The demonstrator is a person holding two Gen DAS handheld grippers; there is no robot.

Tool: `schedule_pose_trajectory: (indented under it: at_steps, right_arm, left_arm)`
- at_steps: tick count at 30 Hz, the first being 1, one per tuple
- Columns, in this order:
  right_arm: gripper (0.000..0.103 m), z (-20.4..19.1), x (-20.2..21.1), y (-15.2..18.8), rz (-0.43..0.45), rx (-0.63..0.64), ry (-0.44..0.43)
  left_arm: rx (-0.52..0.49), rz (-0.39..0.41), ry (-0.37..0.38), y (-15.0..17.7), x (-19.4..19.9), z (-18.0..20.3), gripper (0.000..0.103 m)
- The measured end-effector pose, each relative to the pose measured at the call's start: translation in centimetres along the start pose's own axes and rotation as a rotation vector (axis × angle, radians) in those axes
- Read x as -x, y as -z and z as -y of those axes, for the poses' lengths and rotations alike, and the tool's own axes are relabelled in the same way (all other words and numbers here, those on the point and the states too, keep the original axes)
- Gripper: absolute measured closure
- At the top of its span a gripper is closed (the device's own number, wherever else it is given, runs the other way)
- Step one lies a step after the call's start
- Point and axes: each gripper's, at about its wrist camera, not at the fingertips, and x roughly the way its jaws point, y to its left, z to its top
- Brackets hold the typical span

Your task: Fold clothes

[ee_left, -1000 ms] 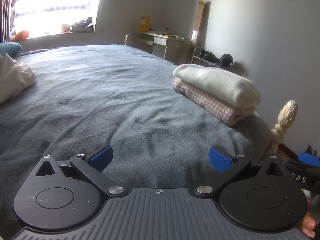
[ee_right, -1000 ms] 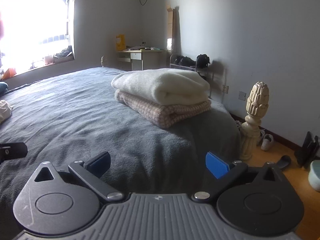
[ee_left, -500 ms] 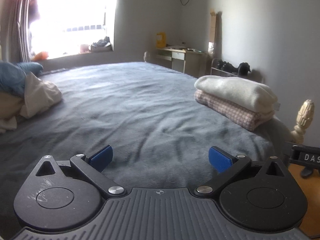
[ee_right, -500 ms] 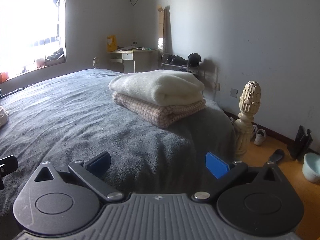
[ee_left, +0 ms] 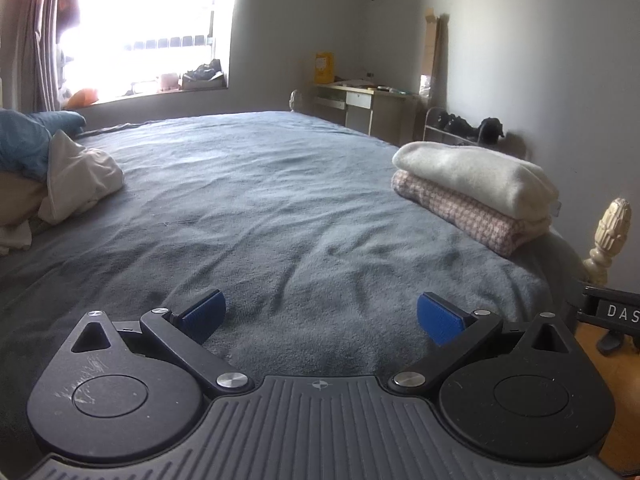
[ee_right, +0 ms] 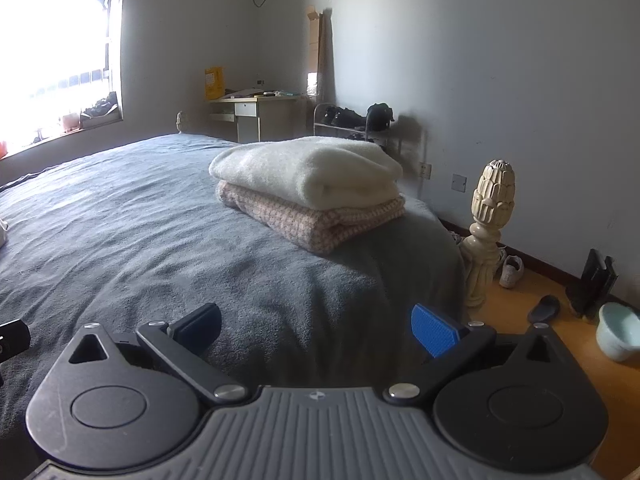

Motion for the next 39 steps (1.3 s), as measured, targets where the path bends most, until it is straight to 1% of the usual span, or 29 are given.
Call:
schedule_pose_trajectory:
  at_steps: [13,39]
  right_arm:
    - [0.000,-1.5,-0.1,-0.2,0.016,0.039,0.004]
    - [0.000,-2.7,0.1,-0.1,0.017,0.050,-0.014]
  left_arm:
    - [-0.023,0.014,0.005,-0.1,0.2,-0.1,0.000]
    - [-0.002,0.028,0.014,-0.1,0.2,-1.1,0.000]
